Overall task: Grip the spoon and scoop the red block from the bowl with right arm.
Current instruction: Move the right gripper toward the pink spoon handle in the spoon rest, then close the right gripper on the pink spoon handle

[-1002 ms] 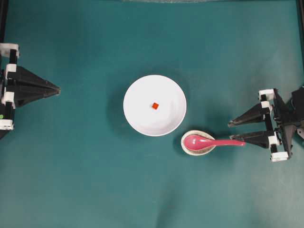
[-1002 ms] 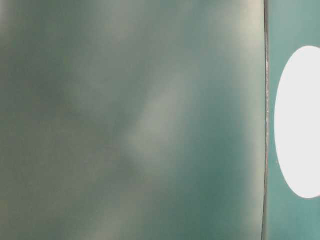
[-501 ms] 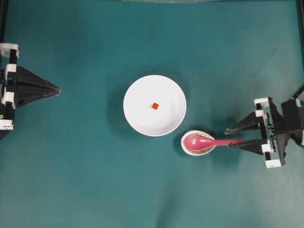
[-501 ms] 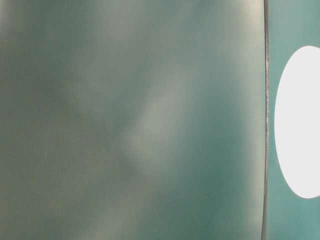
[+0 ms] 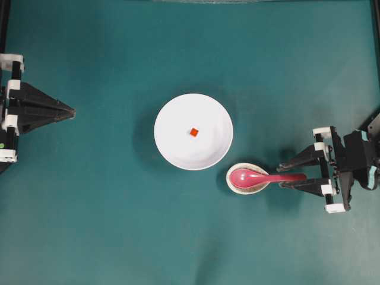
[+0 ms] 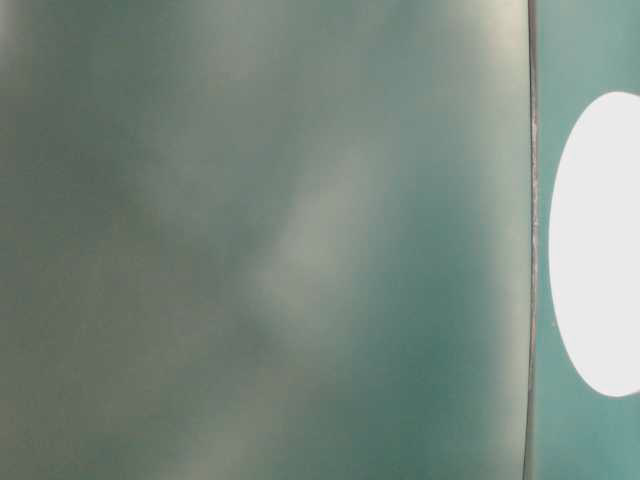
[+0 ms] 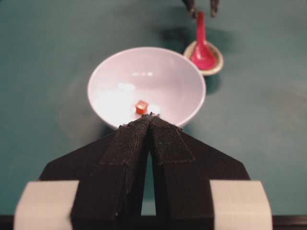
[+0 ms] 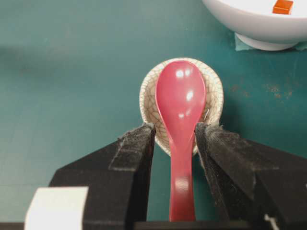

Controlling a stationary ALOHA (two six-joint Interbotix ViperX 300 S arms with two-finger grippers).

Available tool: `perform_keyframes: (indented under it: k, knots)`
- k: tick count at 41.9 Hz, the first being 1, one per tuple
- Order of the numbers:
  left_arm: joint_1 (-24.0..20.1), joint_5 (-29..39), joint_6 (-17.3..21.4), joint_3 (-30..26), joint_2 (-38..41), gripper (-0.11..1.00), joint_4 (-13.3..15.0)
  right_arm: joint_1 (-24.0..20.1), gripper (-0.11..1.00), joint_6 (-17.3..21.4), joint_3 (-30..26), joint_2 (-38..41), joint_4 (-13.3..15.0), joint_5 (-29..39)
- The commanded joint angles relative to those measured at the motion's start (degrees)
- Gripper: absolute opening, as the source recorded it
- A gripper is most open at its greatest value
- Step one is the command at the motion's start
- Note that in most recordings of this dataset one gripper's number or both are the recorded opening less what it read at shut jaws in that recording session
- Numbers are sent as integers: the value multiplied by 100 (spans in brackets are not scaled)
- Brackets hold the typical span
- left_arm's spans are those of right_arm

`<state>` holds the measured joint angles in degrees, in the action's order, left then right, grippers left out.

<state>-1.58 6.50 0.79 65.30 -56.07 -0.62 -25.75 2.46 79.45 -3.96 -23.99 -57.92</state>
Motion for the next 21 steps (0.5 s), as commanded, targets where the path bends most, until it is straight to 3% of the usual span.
perform_keyframes:
  k: [1, 21]
  knots:
    - [-18, -53, 9, -176, 26, 0, -18, -62, 47, -18, -70, -26, -9, -62]
    - [-9, -62, 9, -158, 62, 0, -18, -79, 47, -18, -62, 369, -97, -35]
